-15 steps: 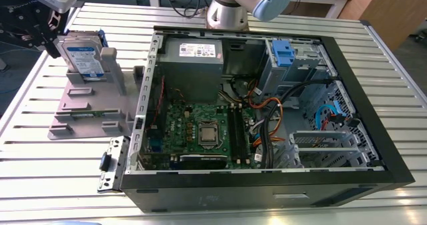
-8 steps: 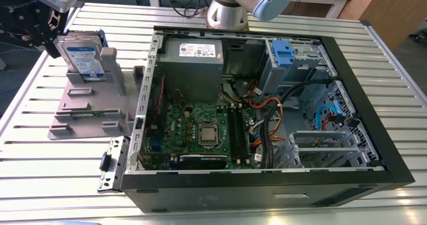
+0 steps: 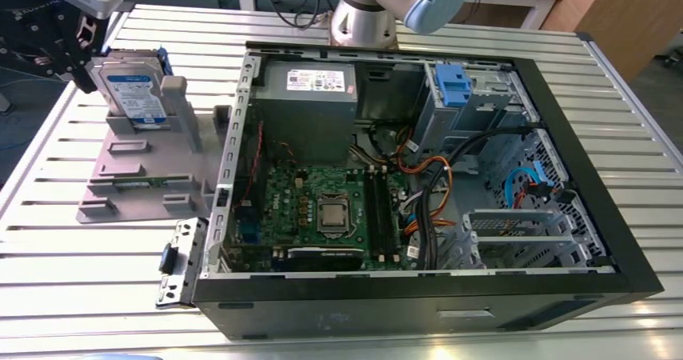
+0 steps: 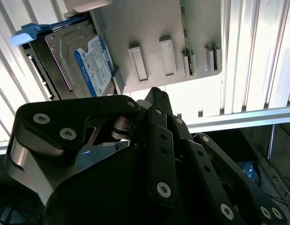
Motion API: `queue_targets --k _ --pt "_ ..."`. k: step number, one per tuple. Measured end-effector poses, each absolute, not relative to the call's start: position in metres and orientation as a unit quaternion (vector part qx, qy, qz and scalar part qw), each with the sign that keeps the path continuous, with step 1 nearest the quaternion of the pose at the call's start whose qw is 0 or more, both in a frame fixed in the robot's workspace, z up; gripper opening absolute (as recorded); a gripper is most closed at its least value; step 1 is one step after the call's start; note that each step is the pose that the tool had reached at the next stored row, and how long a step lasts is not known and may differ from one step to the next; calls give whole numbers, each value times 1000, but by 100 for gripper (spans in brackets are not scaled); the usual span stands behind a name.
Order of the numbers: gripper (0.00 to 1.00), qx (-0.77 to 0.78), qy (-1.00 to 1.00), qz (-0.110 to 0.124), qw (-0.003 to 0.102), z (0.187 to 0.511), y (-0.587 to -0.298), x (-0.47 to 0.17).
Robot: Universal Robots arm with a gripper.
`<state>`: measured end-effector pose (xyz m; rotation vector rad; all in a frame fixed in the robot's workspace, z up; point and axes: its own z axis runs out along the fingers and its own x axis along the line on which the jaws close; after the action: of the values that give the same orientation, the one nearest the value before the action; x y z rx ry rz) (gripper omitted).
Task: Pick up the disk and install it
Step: 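Pick up the disk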
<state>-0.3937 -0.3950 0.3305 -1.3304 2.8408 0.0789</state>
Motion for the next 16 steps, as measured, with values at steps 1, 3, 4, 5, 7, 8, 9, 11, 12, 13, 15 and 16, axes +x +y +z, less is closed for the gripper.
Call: queue_targets --k 1,3,4,5,7,8,9,11,12,13,15,16 --pt "11 -425 905 25 2 330 -395 -394" --pt "11 -428 904 25 2 331 -395 -394" --pt "11 -429 903 25 2 331 -395 -394" --pt "11 -430 902 25 2 331 -395 -394" --pt "11 -432 901 25 2 330 -395 -394" --pt "11 -434 901 25 2 330 -395 -394" --pt "11 -435 900 25 2 331 -395 -394" --pt "11 -437 899 25 1 331 -395 -394" --pt "11 -438 898 25 1 331 -395 -394" --pt "11 -439 898 25 1 330 -395 -394" --pt "11 -442 897 25 1 330 -395 -394" --pt "11 -443 896 25 1 331 -395 -394"
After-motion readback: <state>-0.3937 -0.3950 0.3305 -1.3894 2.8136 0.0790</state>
